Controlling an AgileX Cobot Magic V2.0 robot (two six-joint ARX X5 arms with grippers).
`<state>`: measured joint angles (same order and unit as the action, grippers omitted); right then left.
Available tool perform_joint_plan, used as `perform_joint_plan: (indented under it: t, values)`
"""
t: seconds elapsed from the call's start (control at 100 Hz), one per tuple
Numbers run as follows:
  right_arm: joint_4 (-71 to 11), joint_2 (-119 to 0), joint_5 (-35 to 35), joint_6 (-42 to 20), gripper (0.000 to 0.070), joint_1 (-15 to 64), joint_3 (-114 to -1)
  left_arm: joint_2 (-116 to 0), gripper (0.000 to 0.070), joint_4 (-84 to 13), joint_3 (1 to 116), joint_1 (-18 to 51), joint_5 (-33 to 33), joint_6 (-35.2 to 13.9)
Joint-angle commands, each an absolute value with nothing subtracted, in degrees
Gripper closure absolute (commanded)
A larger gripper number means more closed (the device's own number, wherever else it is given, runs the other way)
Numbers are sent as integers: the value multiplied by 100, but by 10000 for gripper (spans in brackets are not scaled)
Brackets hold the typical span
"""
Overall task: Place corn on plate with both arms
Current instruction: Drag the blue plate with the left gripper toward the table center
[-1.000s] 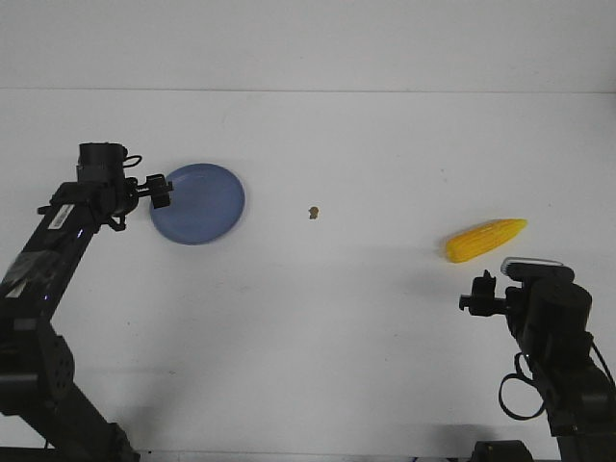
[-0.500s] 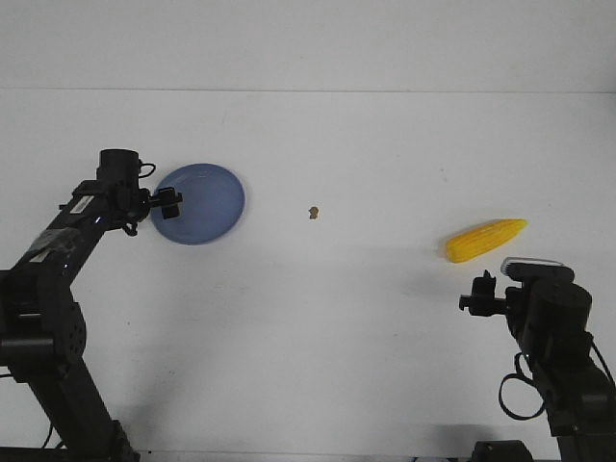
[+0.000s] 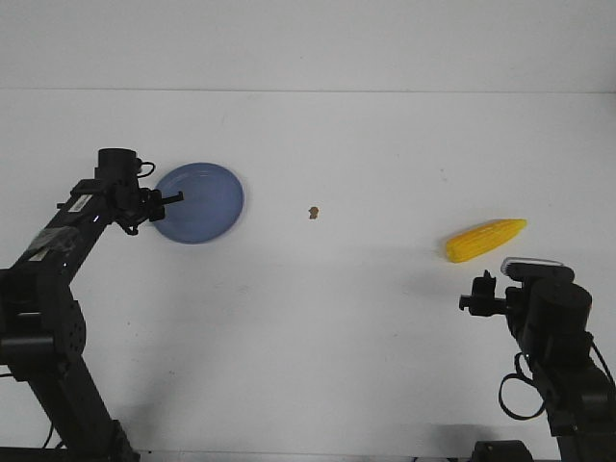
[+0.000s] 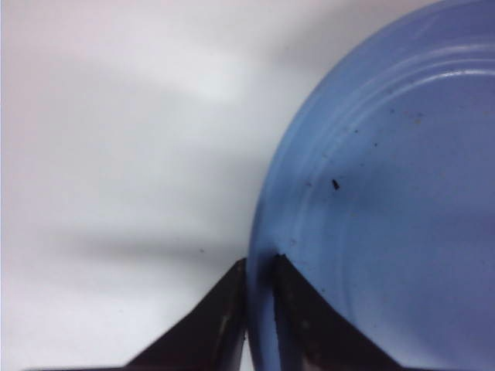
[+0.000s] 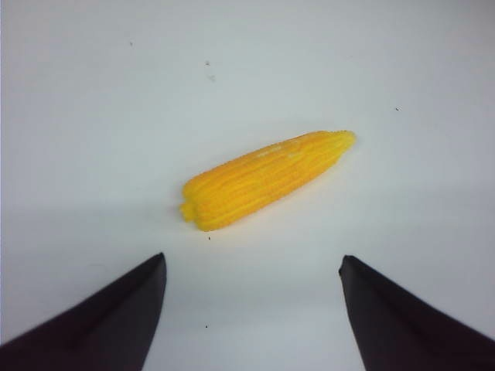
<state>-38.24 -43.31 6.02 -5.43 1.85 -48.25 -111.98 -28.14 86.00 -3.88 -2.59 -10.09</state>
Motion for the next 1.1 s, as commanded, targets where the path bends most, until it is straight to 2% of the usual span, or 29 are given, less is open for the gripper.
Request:
perform_joint_plan:
  t: [0.0,0.3,0.5,0.72,1.09]
  values:
    - [-3778,-4355,600,-600,224,191,-4919,-11290,692,-2862,8674,-386,-478,-1017]
    - [-3771,-4355,600,-600,224,191,-4919,-10449,693,-3024,8672,-381,-2053,-1125]
    - [-3771,-4355,598,-600,224,191,-4919,-9887,693,-3168,8493,-75,-2611,-1232]
    - [-3769,-4355,598,-600,224,191,-4919,-9395,693,-3144,7725,663,-2694,-1232]
    - [-3728,-4355,598,-600,224,191,-4919,-9179,693,-2298,6399,2067,-2692,-1256]
